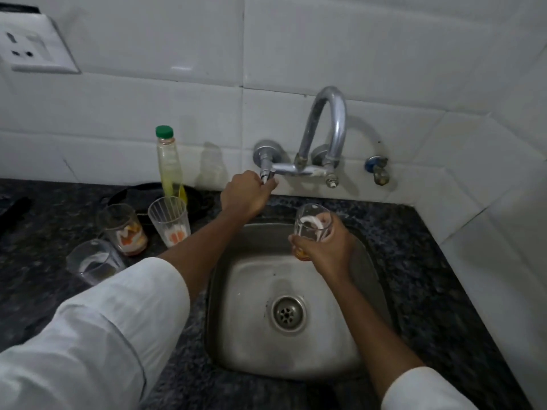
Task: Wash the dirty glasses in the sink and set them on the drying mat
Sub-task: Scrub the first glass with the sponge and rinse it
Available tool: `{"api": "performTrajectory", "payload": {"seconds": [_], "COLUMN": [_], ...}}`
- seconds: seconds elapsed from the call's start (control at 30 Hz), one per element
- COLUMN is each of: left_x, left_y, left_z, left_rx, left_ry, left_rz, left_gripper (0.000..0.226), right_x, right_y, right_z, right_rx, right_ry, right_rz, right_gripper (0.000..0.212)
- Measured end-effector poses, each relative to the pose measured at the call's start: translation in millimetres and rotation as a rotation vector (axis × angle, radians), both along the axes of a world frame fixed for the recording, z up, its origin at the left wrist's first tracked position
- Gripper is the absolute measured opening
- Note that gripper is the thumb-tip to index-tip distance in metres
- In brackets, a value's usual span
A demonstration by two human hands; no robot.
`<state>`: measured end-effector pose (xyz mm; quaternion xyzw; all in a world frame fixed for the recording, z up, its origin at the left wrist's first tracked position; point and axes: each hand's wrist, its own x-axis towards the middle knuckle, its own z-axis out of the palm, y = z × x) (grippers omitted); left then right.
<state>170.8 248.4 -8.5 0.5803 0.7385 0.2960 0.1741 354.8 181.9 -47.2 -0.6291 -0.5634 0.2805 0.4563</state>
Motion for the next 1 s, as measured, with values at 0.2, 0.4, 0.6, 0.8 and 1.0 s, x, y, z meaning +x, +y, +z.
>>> {"api": "performTrajectory", "payload": {"seconds": [0.2,0.4,0.6,0.8,1.0], "left_x": [2.2,2.9,0.5,1.6,-0.3], "left_y": [2.7,-0.9,3.1,0.3,-2.3], "left_z": [-5.2,-5.5,-6.4,-5.5,-6.5], "left_rx": [0.023,0.027,0.024,0.014,0.010], "left_ry": [0.027,-0.038,-0.227,-0.377,-0.431], "left_rz": [-0.001,0.007,0.010,0.040,0.030], "left_gripper": [0.054,0.058,0.045,0.042,0.042], "right_x": [-3.1,-4.7,-1.9,1.1,4.6], "right_y": [6.2,11.9,9.2,3.5,-1.3], "right_z": [-1.2,2.2,2.4,-4.7,-3.1], "right_rx": [-0.013,-0.017,-0.006,0.006,0.008], "right_ry": [0.059,0.050,0.024,0.029,0.036], "right_rz": [0.019,0.010,0.013,0.015,0.013], "right_gripper": [0.052,0.055,0.053,0.052,0.049]}}
